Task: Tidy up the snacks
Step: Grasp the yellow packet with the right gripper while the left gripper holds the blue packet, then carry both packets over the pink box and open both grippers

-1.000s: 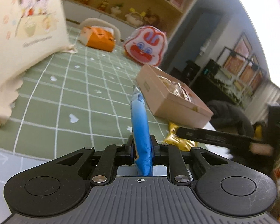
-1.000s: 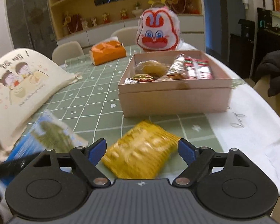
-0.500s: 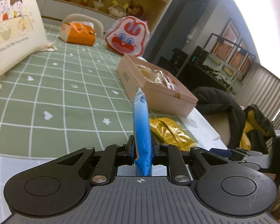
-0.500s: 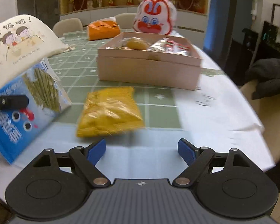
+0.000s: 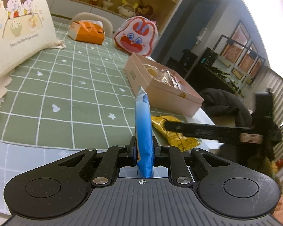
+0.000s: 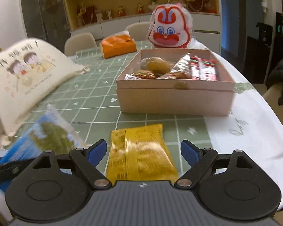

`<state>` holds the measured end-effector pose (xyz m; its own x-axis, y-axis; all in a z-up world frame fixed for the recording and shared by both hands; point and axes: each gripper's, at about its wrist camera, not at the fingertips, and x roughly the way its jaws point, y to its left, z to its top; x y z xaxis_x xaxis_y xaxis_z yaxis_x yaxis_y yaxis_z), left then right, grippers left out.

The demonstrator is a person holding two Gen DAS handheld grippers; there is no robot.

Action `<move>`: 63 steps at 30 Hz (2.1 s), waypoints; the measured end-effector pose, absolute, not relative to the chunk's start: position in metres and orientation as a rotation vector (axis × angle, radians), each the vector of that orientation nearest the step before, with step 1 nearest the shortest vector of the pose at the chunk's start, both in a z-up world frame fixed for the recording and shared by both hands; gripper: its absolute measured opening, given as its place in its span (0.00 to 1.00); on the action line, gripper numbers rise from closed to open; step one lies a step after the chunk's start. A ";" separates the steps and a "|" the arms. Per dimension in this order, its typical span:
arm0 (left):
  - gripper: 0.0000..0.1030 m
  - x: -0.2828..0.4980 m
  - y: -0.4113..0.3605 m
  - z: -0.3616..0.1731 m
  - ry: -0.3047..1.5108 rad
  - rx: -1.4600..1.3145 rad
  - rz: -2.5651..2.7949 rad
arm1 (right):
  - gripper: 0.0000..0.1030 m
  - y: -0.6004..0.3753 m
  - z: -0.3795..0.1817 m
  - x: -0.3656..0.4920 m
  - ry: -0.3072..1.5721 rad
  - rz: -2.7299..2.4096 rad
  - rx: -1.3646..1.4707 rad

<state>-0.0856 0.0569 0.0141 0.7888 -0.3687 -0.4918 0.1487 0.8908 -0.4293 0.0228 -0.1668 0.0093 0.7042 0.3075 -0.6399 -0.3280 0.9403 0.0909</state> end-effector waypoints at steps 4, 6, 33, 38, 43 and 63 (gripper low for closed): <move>0.16 -0.087 0.056 0.014 0.602 -0.360 -0.297 | 0.76 -0.156 -0.002 0.020 0.741 0.364 -0.120; 0.16 -0.087 0.057 0.014 0.605 -0.371 -0.321 | 0.73 -0.160 0.000 0.004 0.715 0.365 -0.158; 0.16 0.023 0.010 0.052 0.575 -0.512 -0.505 | 0.78 -0.291 0.044 0.013 0.798 0.328 0.073; 0.16 0.009 0.019 0.018 0.624 -0.533 -0.465 | 0.78 -0.295 0.008 -0.008 0.868 0.289 0.189; 0.16 -0.001 0.022 0.011 0.641 -0.501 -0.451 | 0.80 -0.270 0.004 -0.013 0.843 0.221 0.089; 0.20 0.101 0.008 0.138 0.358 -0.594 -0.609 | 0.67 -0.274 0.176 0.023 0.431 0.284 0.011</move>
<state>0.1007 0.0083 0.1380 0.7680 -0.6248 -0.1408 0.4269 0.6633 -0.6146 0.0233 -0.2735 0.1764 0.8696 0.2737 -0.4108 -0.2689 0.9606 0.0707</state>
